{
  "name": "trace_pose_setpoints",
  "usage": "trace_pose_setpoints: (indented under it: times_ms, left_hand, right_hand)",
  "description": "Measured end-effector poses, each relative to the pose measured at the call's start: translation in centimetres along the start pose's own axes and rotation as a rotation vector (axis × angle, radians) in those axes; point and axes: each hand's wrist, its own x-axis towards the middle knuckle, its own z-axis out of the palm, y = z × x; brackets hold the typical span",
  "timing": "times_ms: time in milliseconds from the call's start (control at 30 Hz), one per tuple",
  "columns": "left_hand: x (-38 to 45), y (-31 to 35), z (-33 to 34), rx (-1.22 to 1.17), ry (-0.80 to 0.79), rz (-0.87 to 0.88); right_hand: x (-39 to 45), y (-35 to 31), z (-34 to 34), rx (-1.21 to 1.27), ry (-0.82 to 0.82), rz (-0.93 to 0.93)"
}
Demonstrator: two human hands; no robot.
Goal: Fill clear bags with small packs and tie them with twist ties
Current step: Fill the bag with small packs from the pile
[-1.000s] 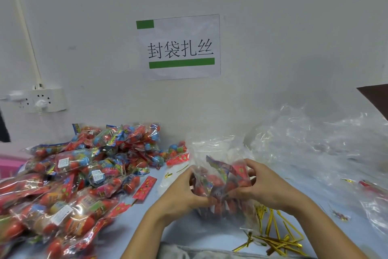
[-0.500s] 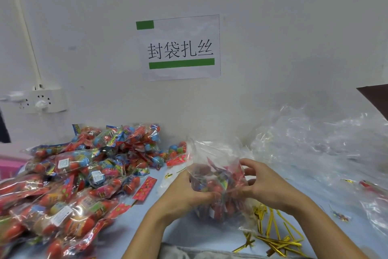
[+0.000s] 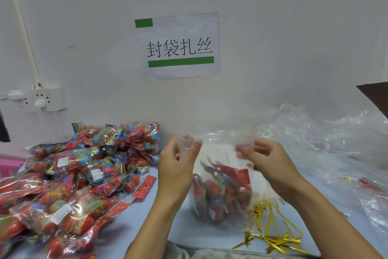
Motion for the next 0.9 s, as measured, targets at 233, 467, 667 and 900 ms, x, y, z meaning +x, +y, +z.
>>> trace_pose_setpoints:
  times_ms: [233,467,667,900]
  left_hand:
    - [-0.6,0.0,0.5,0.039,-0.102,-0.109]
    - [0.2,1.4,0.0,0.058,0.044,0.076]
    - [0.2,1.4,0.0,-0.059,0.08,-0.031]
    - [0.0,1.9,-0.8,-0.101,-0.06,-0.09]
  right_hand:
    - [0.0,0.5,1.2,-0.132,0.142,-0.019]
    - [0.2,-1.2,1.4,0.189,0.24,-0.182]
    - [0.1,-0.1,0.6,0.015,-0.045,0.134]
    - [-0.7,0.1,1.5,-0.197,-0.238,0.059]
